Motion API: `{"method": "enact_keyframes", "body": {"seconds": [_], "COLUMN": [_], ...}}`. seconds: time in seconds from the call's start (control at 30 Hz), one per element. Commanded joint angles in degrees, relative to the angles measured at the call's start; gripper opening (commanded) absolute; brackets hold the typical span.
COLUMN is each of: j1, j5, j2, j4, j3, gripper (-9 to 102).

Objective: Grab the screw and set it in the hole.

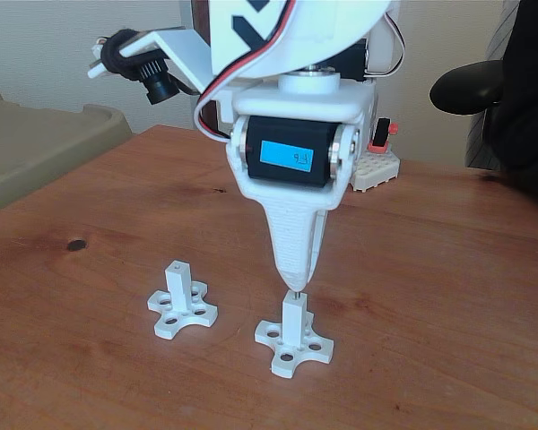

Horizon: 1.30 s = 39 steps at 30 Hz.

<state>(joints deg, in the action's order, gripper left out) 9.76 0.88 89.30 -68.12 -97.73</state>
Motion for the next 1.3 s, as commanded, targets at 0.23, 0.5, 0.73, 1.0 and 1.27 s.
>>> {"method": "enact_keyframes", "body": {"seconds": [0.23,0.5,0.73,1.0,1.27], "j1": [-1.05,-0.79,-0.97,-0.97,-0.88], "j5": [-0.09,0.09,0.35,0.62,0.79], "j2": [0.44,0.44,0.88,1.05,1.32], "j4": [0.79,0.44,0.0,-0.88,-1.23], "j3": [3.34,3.34,3.34,3.69,3.69], "gripper": [-4,-4,-4,-3,-2]}}
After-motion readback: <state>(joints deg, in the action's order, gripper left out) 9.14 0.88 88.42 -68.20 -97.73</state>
